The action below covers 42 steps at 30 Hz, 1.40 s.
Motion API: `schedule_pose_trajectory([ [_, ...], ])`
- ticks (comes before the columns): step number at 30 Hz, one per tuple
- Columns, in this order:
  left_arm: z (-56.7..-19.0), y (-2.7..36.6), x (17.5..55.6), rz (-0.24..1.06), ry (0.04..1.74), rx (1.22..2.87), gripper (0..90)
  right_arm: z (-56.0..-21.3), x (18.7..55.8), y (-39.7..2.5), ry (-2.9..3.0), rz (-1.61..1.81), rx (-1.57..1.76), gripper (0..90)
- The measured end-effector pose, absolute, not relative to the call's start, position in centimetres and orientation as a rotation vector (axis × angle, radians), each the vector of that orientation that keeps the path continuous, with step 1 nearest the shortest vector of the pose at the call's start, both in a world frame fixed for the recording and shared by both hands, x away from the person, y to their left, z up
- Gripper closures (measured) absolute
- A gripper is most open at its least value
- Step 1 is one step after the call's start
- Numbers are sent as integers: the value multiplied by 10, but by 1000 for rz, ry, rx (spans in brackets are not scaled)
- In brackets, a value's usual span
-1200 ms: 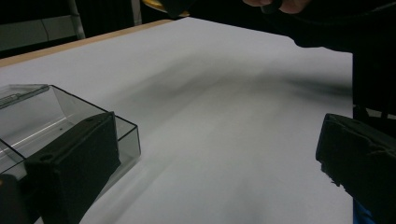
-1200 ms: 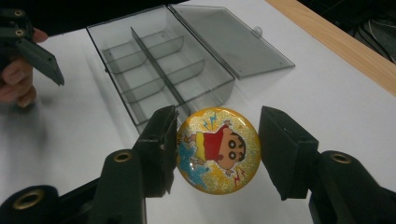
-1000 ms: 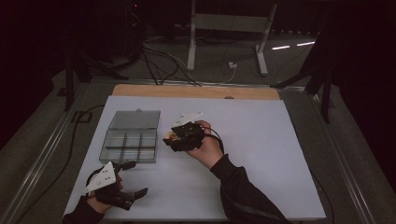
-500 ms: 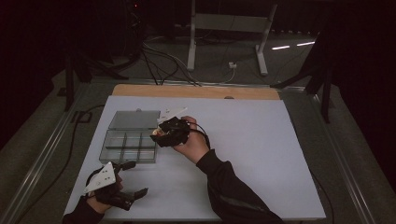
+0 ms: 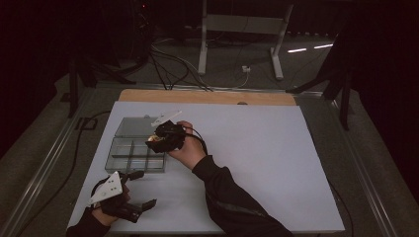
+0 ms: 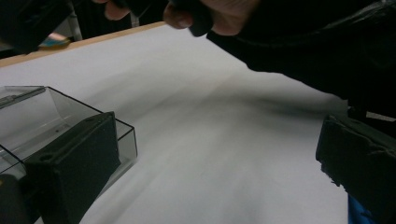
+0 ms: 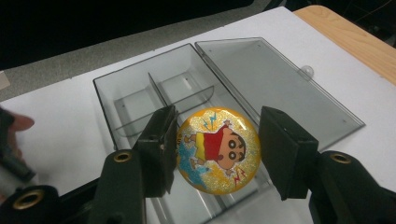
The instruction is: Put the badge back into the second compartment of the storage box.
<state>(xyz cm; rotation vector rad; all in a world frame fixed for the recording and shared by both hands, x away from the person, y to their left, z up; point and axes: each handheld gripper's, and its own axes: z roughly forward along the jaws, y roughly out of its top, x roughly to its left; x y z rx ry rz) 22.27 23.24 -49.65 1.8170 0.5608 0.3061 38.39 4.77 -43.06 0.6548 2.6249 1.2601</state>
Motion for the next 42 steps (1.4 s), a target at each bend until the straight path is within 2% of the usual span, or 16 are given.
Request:
schedule_pose_trajectory([
  [23, -497, 234, 223, 298, 560, 1813, 5, -464, 402, 97, 2661, 1205, 657, 476],
  [37, -497, 234, 223, 290, 558, 1811, 5, -487, 404, 112, 2623, 1181, 589, 469],
  [40, -498, 234, 223, 287, 558, 1811, 5, -489, 404, 112, 2614, 1189, 582, 445],
  [41, -498, 234, 223, 287, 557, 1811, 4, -489, 404, 112, 2616, 1199, 586, 416],
  [42, -497, 234, 223, 287, 556, 1810, 4, -489, 405, 112, 2611, 1211, 596, 332],
])
